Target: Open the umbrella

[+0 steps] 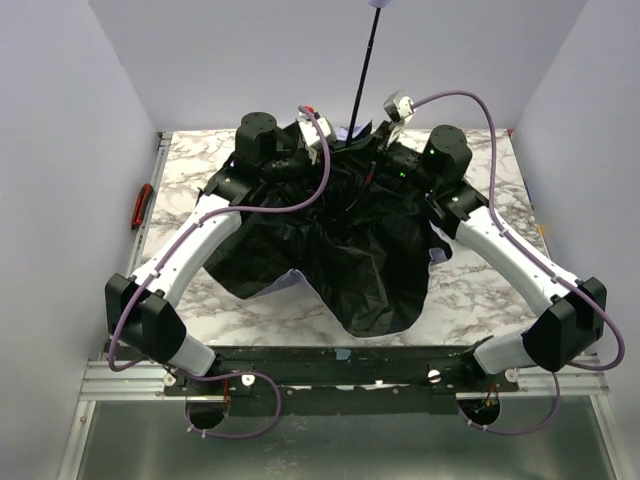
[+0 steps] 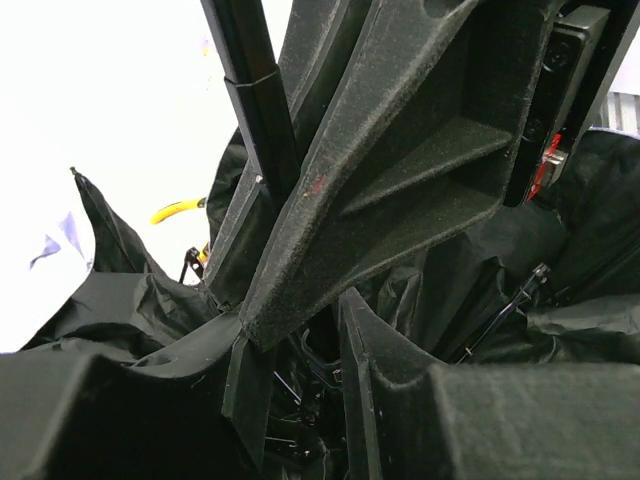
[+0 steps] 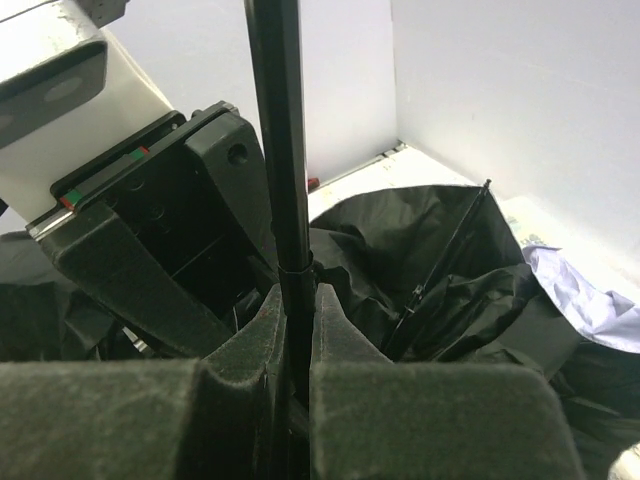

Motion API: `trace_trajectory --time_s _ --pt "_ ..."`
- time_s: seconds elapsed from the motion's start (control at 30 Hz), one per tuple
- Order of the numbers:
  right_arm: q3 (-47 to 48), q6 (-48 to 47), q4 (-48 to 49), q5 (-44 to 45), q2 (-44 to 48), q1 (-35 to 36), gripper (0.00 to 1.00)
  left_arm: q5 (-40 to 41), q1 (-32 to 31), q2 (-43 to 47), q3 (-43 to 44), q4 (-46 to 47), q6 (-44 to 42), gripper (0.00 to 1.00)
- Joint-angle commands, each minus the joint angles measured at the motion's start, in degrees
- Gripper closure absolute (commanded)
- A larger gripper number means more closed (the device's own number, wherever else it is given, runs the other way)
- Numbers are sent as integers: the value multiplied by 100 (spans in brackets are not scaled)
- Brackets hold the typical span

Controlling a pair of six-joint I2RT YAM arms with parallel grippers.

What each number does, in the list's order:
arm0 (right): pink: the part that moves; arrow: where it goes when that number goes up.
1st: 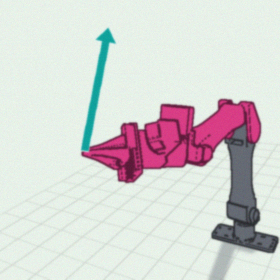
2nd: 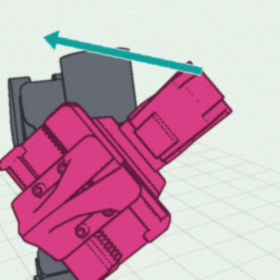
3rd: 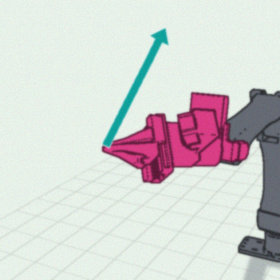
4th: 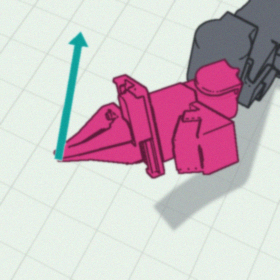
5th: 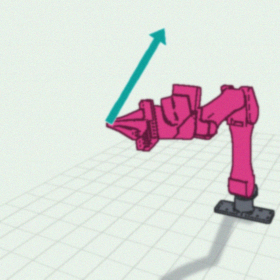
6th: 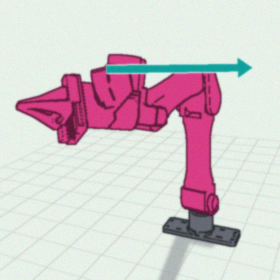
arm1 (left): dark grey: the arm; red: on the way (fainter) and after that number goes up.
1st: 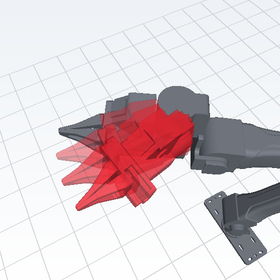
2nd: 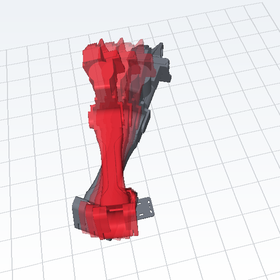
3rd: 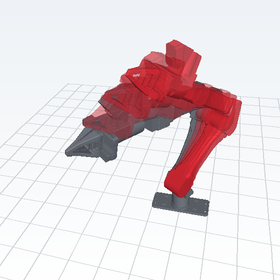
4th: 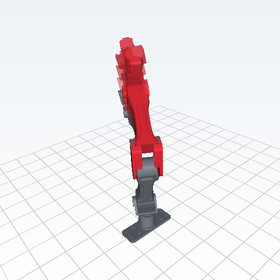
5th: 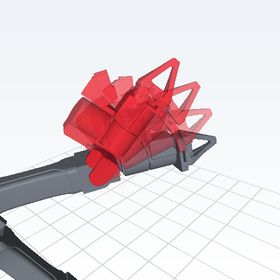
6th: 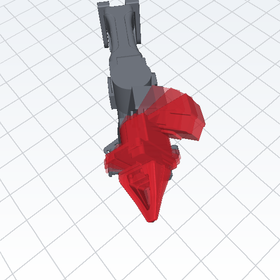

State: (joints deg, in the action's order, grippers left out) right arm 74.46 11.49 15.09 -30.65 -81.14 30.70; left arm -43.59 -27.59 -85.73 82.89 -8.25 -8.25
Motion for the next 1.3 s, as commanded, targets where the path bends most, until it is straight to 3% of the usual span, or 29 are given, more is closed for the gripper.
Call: trace_trajectory --time_s 0.0,0.2,0.4,0.77,0.97,1.17,1.27 --pt "854 194 1155 147 255 20 100 536 217 -439 -440 -924 -476 70" --pt "982 221 1119 155 249 26 100 555 390 -613 -459 -954 -484 67" --pt "1115 211 1110 198 236 24 99 624 499 -738 -544 -1007 -598 58" --pt "1154 137 1172 306 290 24 99 532 628 -835 -660 -1167 -868 58" --pt "1162 38 1249 421 312 19 99 278 692 -888 -679 -1434 -992 72" --pt "1150 47 1335 563 339 26 99 178 712 -875 -799 -1494 -963 78" --pt "1135 29 1364 621 358 17 99 145 720 -829 -903 -1430 -892 86"
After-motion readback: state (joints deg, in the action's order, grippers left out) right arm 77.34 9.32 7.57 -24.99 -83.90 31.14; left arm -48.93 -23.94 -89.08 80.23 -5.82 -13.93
